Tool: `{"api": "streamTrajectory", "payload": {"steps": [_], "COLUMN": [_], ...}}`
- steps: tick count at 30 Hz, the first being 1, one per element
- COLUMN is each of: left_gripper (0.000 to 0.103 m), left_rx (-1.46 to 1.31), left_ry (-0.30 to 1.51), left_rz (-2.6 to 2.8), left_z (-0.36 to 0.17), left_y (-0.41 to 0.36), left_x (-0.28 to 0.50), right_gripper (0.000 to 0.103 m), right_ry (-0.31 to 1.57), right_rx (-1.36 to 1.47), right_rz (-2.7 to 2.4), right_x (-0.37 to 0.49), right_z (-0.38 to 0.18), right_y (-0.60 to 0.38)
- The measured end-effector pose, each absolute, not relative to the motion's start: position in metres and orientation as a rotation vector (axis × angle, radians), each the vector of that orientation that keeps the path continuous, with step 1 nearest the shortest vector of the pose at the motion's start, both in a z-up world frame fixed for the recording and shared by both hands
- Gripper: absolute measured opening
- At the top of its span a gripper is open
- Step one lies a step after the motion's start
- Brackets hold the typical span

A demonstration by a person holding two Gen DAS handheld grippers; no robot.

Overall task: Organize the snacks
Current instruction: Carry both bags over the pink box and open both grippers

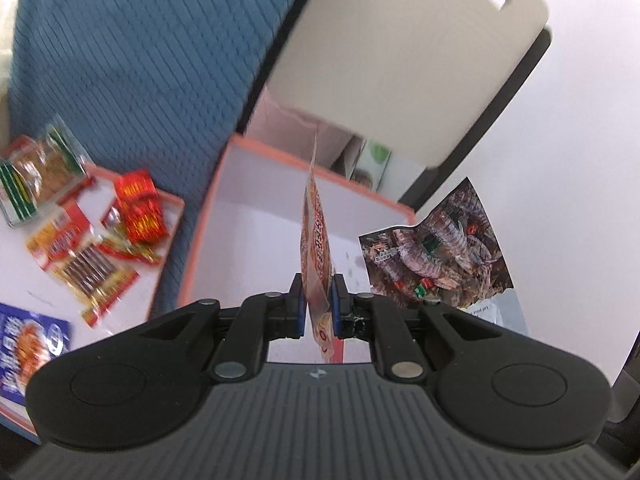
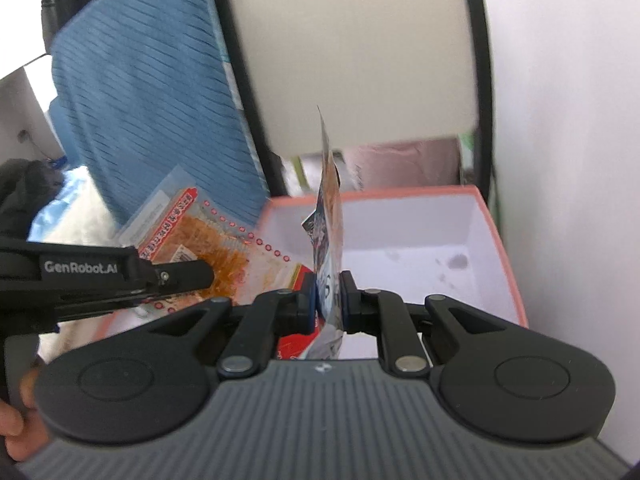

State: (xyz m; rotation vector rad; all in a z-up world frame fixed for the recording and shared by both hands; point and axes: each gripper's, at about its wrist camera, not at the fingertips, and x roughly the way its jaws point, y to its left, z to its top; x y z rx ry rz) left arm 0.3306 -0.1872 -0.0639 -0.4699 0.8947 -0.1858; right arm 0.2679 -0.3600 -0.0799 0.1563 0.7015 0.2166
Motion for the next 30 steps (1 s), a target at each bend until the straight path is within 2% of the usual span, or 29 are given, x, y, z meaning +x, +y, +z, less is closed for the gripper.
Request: {"api": "streamTrajectory", "payload": {"steps": [11, 22, 24, 26, 27, 28, 29, 30], "left_gripper": [0.014, 0.015, 0.022, 0.065, 0.070, 0.072, 0.072, 0.072], "left_rx": [-0.440, -0.365, -0.350, -0.337, -0.331, -0.325, -0.318, -0.312], "left_ry": [1.016, 1.007, 1.009, 1.008, 0.991, 0.963, 0.947, 0.943], "left_rz": [-0.187, -0.203, -0.210, -0.202, -0.194, -0.193, -0.198, -0.202], "left_z": [-0.125, -0.126, -0.123, -0.118, -0.114, -0.109, -0.105, -0.101], "left_y": [-0.223, -0.237, -0.239, -0.239, -0.239, -0.238, -0.237, -0.236], "left_x": [0.346, 0.345, 0.345, 0.346, 0.343, 0.340, 0.338, 0.338], "right_gripper": [0.015, 0.017, 0.017, 0.018, 0.026, 0.033, 0.045, 0.051], "right_ry": [0.829, 0.882, 0.888, 0.898, 0.901, 0.896, 0.885, 0.874], "right_rx": [0.165, 0.183, 0.203, 0.204, 0.201, 0.204, 0.212, 0.218], "right_rz": [0.171, 0.134, 0.136, 0.118, 0.107, 0.105, 0.108, 0.108], "right_x": [0.293, 0.300, 0.300, 0.300, 0.299, 0.297, 0.294, 0.292], "right_z": [-0.146, -0.174, -0.173, -0.171, -0.169, -0.167, -0.164, -0.160], "right_y": [-0.393, -0.407, -0.414, -0.417, -0.418, -0.420, -0.421, -0.422]}}
